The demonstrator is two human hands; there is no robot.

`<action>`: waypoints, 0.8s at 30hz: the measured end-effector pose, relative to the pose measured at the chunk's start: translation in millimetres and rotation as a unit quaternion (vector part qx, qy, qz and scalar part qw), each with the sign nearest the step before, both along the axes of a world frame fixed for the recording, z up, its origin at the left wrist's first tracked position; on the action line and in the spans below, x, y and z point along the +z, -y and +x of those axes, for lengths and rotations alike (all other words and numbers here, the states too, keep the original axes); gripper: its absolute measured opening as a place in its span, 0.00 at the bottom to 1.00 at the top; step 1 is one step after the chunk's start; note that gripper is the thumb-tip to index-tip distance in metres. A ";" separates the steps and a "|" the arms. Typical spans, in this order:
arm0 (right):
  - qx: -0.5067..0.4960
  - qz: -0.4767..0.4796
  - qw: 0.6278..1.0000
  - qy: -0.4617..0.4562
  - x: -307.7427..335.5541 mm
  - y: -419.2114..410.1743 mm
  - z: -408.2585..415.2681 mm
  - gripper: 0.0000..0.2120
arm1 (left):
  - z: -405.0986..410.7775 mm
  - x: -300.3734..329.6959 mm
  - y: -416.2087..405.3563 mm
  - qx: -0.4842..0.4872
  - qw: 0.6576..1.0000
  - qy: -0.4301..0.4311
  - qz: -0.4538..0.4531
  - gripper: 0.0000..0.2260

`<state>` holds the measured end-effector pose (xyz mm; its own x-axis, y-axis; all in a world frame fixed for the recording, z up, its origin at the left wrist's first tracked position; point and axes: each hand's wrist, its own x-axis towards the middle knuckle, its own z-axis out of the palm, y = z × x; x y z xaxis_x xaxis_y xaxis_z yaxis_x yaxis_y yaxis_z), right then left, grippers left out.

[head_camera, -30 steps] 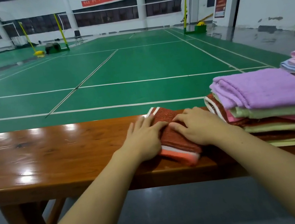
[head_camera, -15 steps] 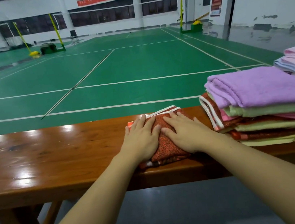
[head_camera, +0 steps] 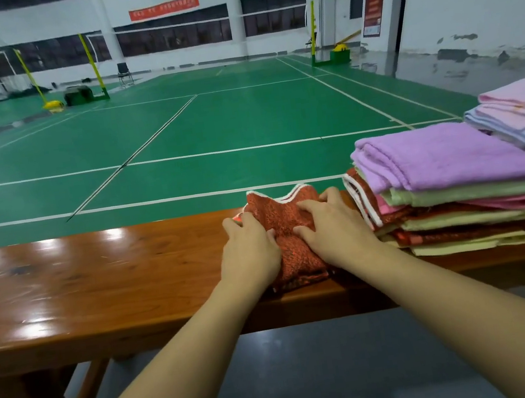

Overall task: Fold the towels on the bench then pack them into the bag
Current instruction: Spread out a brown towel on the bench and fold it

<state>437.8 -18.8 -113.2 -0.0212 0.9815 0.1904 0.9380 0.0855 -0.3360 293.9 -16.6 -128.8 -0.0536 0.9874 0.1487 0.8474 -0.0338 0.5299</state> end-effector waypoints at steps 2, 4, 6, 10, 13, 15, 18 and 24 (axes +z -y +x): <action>0.024 0.066 0.997 0.038 8.8 5.4 -3.0 0.21 | -2.9 4.4 -1.5 -0.011 0.998 0.047 0.028 0.12; 0.035 0.127 0.989 0.062 26.2 7.4 -0.4 0.20 | 1.0 20.5 -1.5 -0.009 0.992 0.096 0.080 0.11; 0.020 0.179 0.982 0.062 53.9 6.2 9.0 0.21 | 12.8 49.9 -1.8 -0.011 0.980 0.137 0.142 0.12; -0.063 0.174 0.980 0.066 120.3 -0.3 63.7 0.25 | 60.8 111.2 -15.8 -0.057 0.968 0.157 0.185 0.13; -0.134 0.104 0.981 0.091 141.2 -9.4 129.8 0.30 | 116.1 129.5 -36.4 -0.112 0.974 0.134 0.142 0.14; -0.161 0.041 0.980 0.112 123.1 -16.0 167.7 0.33 | 154.7 117.4 -50.7 -0.132 0.985 0.100 0.058 0.17; -0.173 -0.013 0.980 0.100 76.8 -24.3 200.4 0.39 | 189.8 77.5 -60.0 -0.124 0.989 0.045 -0.063 0.27; -0.157 0.013 0.981 0.110 62.4 -37.0 209.9 0.38 | 187.2 60.3 -77.2 -0.143 0.987 0.011 -0.076 0.29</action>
<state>647.7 18.2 -50.8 0.2381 0.9410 0.2404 0.9691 -0.2137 -0.1232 481.1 60.5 -68.4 0.2285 0.9735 -0.0006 0.8033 -0.1882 0.5651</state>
